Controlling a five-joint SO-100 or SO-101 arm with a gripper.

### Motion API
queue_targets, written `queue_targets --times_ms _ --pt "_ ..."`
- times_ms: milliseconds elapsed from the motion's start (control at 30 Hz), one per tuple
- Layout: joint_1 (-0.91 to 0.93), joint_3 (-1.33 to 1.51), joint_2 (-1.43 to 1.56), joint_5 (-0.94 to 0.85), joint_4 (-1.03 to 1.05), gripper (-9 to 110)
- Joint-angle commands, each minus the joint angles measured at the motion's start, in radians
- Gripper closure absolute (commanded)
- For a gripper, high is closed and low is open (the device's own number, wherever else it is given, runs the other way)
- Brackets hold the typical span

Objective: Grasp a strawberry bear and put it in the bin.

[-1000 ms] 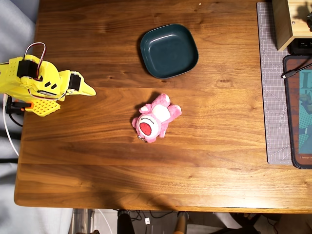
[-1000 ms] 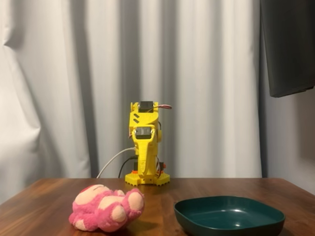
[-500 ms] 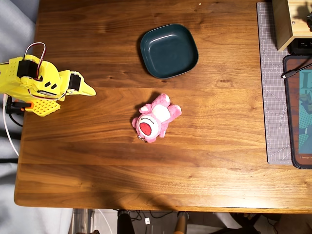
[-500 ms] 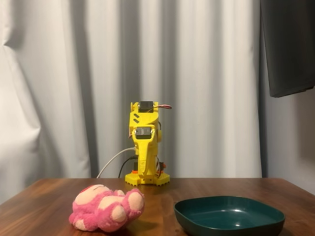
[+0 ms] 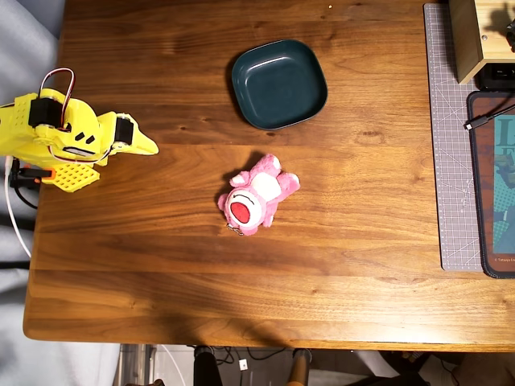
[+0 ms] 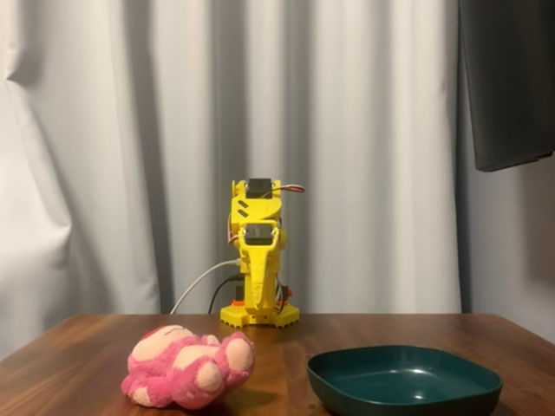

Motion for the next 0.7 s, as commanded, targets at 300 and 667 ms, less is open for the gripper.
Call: queue_targets --times_ms 300,667 --pt "-0.135 -0.741 -0.963 0.006 -0.078 97" --pt "-0.204 -1.243 -1.516 0.029 0.075 80"
